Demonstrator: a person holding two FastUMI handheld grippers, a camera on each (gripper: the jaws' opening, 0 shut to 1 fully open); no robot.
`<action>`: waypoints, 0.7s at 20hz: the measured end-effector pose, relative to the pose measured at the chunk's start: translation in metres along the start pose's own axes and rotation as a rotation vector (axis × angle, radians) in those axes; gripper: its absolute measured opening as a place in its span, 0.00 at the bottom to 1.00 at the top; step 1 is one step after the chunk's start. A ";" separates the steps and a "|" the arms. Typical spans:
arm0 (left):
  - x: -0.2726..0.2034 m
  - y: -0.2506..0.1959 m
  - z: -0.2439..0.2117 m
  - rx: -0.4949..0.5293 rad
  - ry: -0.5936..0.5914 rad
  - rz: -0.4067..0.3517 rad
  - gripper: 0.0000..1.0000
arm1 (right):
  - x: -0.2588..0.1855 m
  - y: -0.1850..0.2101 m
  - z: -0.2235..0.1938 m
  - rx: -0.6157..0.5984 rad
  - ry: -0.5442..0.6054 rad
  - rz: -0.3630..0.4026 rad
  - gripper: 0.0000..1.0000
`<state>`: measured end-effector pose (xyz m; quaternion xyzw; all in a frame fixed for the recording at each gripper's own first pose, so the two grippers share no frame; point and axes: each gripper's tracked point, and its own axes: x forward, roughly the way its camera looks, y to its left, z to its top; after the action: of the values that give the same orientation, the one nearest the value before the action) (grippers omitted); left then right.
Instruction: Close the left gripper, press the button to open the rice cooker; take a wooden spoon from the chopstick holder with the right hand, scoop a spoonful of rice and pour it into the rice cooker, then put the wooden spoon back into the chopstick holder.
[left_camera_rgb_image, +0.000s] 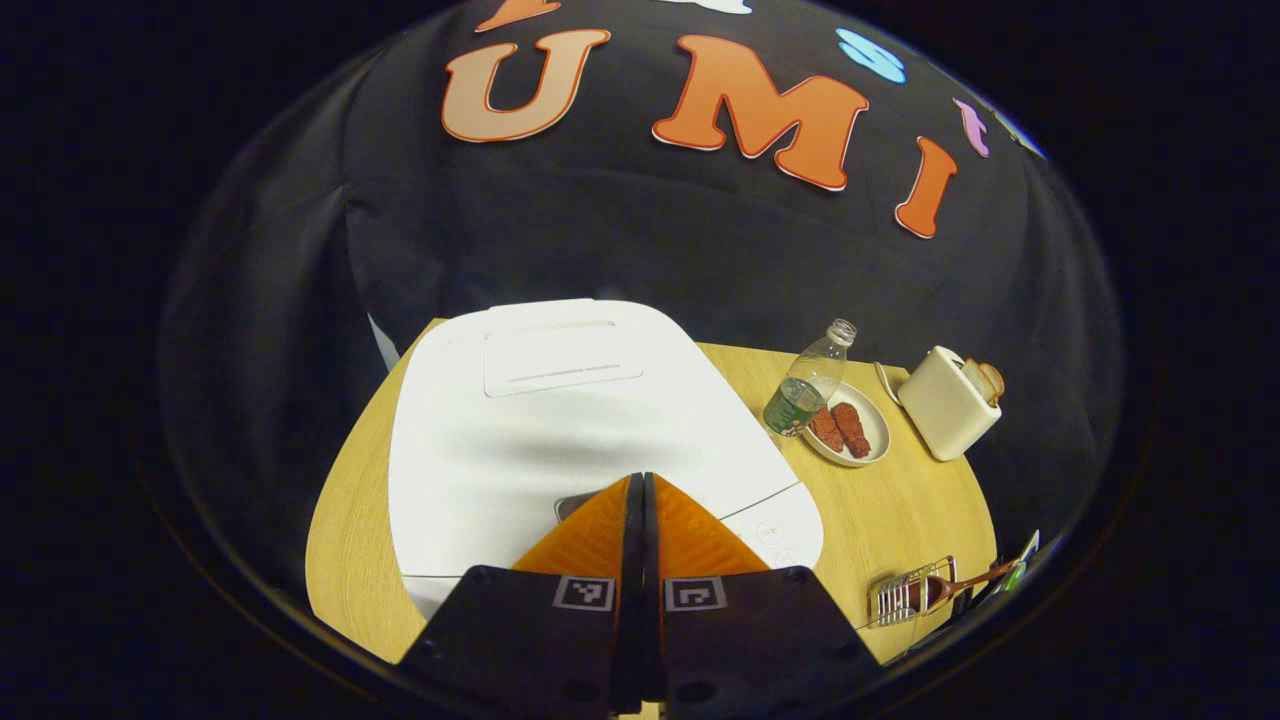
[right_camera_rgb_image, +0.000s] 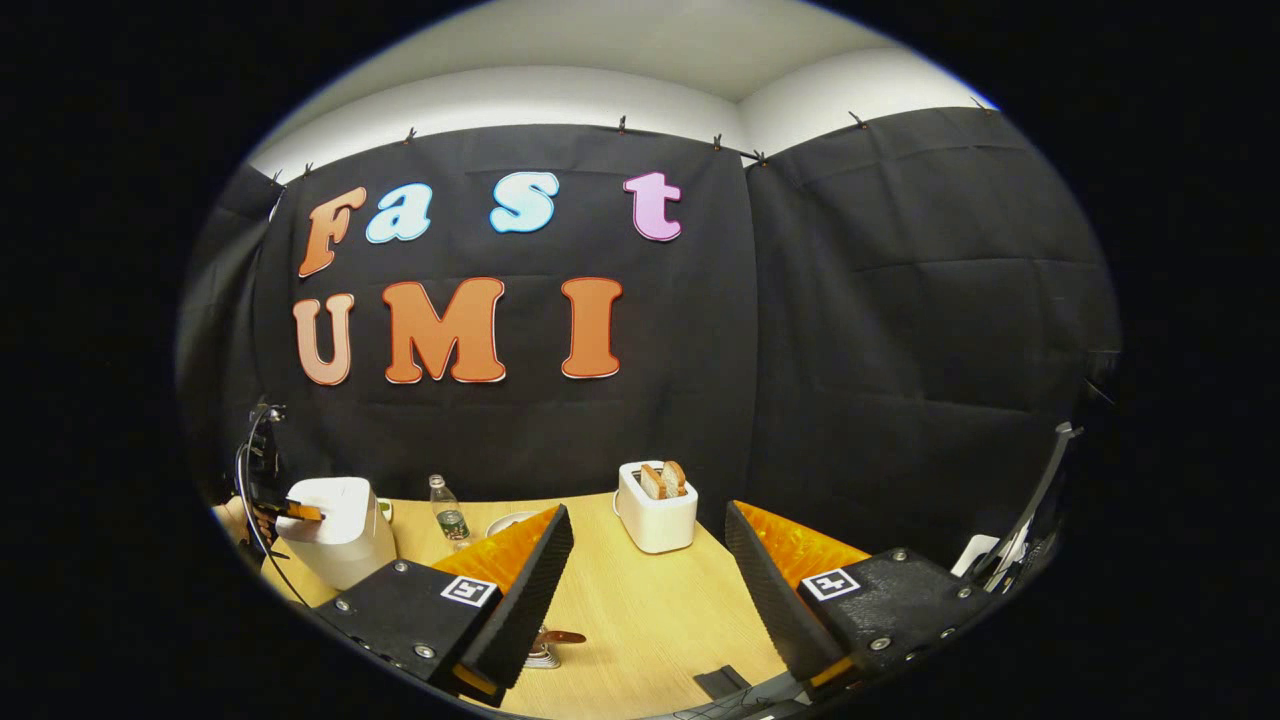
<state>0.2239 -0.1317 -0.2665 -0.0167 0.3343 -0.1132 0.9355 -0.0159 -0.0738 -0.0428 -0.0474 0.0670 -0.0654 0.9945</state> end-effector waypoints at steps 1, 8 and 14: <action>0.000 -0.001 0.004 0.024 -0.020 0.010 0.05 | -0.001 0.001 0.001 0.000 -0.004 0.001 0.95; -0.073 0.007 0.089 0.081 -0.297 0.134 0.04 | -0.009 0.000 0.008 0.044 -0.041 0.017 1.00; -0.184 -0.006 0.147 0.038 -0.491 0.083 0.04 | -0.005 0.028 0.004 0.072 -0.049 0.085 0.95</action>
<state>0.1771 -0.1027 -0.0378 -0.0125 0.0950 -0.0736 0.9927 -0.0167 -0.0449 -0.0409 -0.0102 0.0419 -0.0244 0.9988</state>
